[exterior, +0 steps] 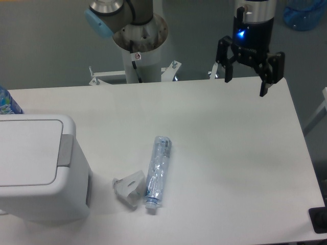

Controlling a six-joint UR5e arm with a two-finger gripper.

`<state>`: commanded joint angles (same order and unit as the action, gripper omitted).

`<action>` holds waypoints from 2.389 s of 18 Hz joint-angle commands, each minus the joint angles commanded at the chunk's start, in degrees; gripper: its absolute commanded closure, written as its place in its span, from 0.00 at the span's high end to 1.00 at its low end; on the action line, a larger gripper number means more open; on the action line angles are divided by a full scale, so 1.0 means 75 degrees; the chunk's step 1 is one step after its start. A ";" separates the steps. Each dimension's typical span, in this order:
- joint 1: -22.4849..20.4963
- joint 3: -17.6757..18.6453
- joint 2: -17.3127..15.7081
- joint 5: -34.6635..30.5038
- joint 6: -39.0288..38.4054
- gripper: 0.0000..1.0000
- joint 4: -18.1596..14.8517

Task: Open the trash can
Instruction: 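Move the open gripper across the table to above the trash can lid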

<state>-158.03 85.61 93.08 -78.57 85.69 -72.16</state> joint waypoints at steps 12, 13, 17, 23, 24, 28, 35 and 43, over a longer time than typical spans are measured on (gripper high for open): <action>0.0948 -0.0129 0.0105 -0.0012 -0.2820 1.00 0.0256; 0.1124 -0.0129 0.0140 0.0035 -0.3196 1.00 0.0408; 0.1477 -0.0176 0.0164 0.0560 -0.4778 1.00 0.0504; 0.2248 -0.0164 0.0351 0.0914 -0.6711 1.00 0.1076; 0.2448 -0.0164 0.0421 0.0914 -0.7040 1.00 0.1322; 0.3128 -0.0152 0.0737 0.0914 -0.7687 1.00 0.1944; 0.3832 -0.0176 0.1031 0.0973 -0.9068 1.00 0.2319; 0.4266 -0.0129 0.1160 0.0961 -0.9516 1.00 0.2437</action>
<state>-126.04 84.64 101.78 -71.37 14.33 -53.88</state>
